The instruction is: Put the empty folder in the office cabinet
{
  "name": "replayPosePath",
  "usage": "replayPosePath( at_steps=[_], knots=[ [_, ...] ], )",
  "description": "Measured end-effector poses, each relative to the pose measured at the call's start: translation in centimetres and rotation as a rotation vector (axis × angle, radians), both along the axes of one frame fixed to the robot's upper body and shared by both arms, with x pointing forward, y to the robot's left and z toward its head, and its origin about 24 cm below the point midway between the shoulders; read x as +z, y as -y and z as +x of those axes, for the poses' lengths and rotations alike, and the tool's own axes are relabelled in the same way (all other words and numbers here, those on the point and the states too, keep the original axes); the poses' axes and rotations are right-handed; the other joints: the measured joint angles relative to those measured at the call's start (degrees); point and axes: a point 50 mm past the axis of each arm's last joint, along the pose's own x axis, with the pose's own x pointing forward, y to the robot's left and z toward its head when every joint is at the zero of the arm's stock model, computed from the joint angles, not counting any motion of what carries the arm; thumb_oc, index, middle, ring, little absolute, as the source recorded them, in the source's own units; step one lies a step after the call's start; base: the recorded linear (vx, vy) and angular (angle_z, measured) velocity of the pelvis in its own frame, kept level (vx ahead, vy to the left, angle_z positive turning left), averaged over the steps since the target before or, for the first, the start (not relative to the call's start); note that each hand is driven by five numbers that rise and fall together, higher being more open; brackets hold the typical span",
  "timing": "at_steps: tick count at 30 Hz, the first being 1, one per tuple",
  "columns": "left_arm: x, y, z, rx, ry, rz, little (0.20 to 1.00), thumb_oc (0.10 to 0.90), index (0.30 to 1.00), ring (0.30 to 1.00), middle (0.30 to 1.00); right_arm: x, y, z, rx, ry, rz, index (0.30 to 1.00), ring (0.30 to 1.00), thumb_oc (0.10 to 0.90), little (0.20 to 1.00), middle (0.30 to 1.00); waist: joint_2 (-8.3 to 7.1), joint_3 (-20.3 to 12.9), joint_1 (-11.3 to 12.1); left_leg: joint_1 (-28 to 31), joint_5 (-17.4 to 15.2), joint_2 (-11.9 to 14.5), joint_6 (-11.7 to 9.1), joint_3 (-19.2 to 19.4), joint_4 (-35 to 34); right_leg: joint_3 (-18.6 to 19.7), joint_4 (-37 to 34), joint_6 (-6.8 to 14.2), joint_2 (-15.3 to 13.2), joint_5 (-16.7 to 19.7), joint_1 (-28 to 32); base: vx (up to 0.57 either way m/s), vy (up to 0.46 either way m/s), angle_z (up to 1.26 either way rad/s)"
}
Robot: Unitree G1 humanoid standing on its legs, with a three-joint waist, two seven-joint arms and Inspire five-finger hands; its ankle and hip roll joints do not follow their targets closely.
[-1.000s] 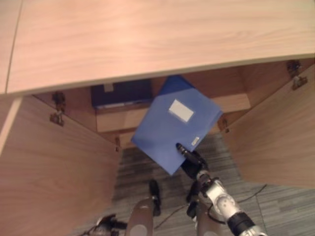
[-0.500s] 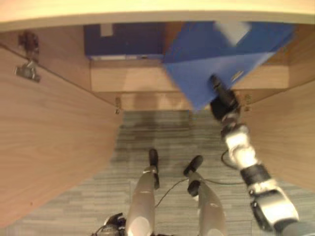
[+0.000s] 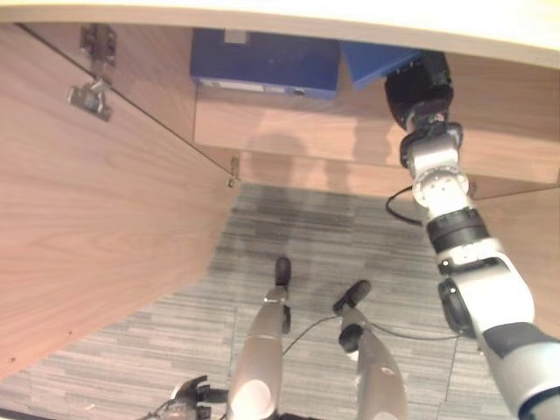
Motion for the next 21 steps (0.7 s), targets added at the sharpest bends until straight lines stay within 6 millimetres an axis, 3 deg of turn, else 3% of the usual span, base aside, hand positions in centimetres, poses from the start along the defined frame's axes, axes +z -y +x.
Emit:
replayPosePath(
  at_steps=[10, 17, 21],
  knots=[
    [0.1, 0.0, 0.1, -0.034, -0.003, 0.006, 0.9, 0.8, 0.9, 0.9, 0.9, 2.1, 3.8, 0.2, -0.133, -0.011, 0.277, 0.3, 0.3, 0.4, 0.3, 0.3, 0.49, -0.33, 0.57, -2.91, 1.49, -0.83, 0.07, -1.08, -0.72, -0.81, 0.74, 0.25, -0.71, 0.04, -2.71, 0.0, -0.002, 0.06],
    [0.2, 0.6, 0.8, -0.08, 0.018, 0.001, 0.9, 0.8, 0.9, 0.9, 0.9, 1.9, 5.0, -0.2, -0.192, -0.014, 0.407, 0.3, 0.3, 0.4, 0.3, 0.3, 3.39, -0.72, 1.71, -4.82, 1.6, -1.79, 0.2, -2.13, -0.41, -1.69, 3.54, 0.49, -2.41, -1.28, -4.92, -0.02, 0.012, 0.09],
    [0.3, 0.4, 1.0, -0.083, 0.025, 0.009, 0.9, 0.8, 0.9, 0.9, 0.9, 2.1, 5.4, -0.3, -0.213, -0.008, 0.416, 0.3, 0.3, 0.4, 0.3, 0.3, 3.53, -0.73, 1.89, -6.24, 1.54, -2.08, 0.26, -2.23, 0.4, -1.66, 5.72, 0.6, -3.41, -2.24, -6.68, -0.01, 0.015, 0.06]
  ],
)
